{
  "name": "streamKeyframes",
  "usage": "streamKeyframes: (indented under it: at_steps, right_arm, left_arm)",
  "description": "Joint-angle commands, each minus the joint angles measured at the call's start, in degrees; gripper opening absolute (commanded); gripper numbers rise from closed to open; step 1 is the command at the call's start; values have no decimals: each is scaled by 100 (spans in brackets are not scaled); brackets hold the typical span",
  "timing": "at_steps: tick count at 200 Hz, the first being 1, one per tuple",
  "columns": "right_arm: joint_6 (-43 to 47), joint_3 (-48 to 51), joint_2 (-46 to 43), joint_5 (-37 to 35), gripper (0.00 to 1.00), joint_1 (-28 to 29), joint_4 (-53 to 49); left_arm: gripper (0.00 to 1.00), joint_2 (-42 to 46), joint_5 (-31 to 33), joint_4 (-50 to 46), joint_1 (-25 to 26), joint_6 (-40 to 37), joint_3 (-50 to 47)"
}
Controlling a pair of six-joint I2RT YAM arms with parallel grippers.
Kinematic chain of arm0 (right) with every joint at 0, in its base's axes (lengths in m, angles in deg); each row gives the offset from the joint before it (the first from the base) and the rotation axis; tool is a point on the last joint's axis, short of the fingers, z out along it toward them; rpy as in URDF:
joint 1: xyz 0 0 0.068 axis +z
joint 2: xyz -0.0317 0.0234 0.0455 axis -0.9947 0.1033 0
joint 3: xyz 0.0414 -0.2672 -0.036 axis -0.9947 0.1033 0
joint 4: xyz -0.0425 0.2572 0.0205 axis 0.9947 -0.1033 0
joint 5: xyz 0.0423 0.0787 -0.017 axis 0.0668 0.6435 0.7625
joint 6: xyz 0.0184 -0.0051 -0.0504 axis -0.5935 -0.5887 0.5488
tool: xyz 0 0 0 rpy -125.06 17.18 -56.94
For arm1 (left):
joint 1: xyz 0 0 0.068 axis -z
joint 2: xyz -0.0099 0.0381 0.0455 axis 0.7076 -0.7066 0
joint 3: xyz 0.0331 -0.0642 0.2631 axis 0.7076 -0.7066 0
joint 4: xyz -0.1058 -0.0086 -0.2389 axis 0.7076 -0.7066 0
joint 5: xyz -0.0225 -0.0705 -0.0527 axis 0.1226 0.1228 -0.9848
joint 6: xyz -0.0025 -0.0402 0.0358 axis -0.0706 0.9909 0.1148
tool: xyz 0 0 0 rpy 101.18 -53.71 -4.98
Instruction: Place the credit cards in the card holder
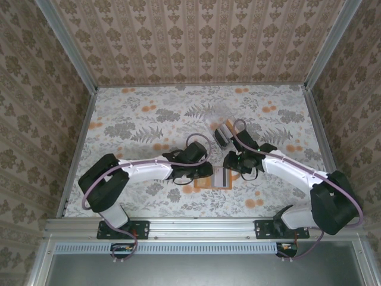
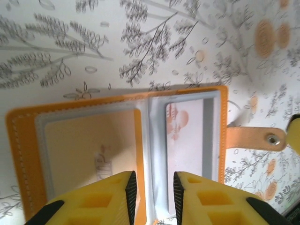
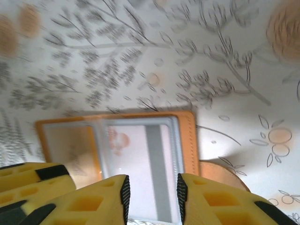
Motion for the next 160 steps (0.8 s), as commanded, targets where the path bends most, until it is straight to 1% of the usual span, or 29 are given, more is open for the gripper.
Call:
streamKeyframes:
  at_steps: [1,19,29,41,66,80,103,111,121,134,151,160]
  right_arm:
    - [530,-563,-116,-450,39,-68,-735]
    - [1001,-1082,74,-710,42,-82,-940]
    - [1219,-1338,225,-798,43,-86,-1023]
    - [1462,-1741,710,-936,43,-86,-1216]
    - [1916,-2596,1519,-1376,42,-59,-1624]
    - [2118,-2920,1847,-1528,42,-38,-1726]
    - [2401,-3446,2406,-1733,39,0,-1894]
    - [2422,-3625,2579,-1953,37,11,-2016]
    - [2481,-3769,2687,-2198,38,6,-2057]
    - [2573,-3907,2748,-2129,39,-6,-2041]
    - [2610,-4083,2896,-1768,41,-7,-1965]
    - [2556,-4202,3027,-1804,40,-5,-2027]
  left_arm:
    - [30,353,259,-290,-138,-252,122]
    - [34,541,409,-282,-302,-296,20]
    - [36,640,474,-281,-394,-341,-34]
    - [41,739,558,-293,-524,-382,-70]
    - [46,855,598,-293,-821,-505,-102]
    - [51,890,580,-272,-967,-529,-115]
    - [53,934,523,-177,-1162,-529,-191]
    - [53,948,489,-175,-1214,-535,-207]
    - [54,961,463,-158,-1277,-547,-246]
    - [54,977,435,-128,-1342,-549,-294]
    - [54,964,376,-62,-1411,-529,-360]
    - [54,961,342,-35,-1436,-524,-382]
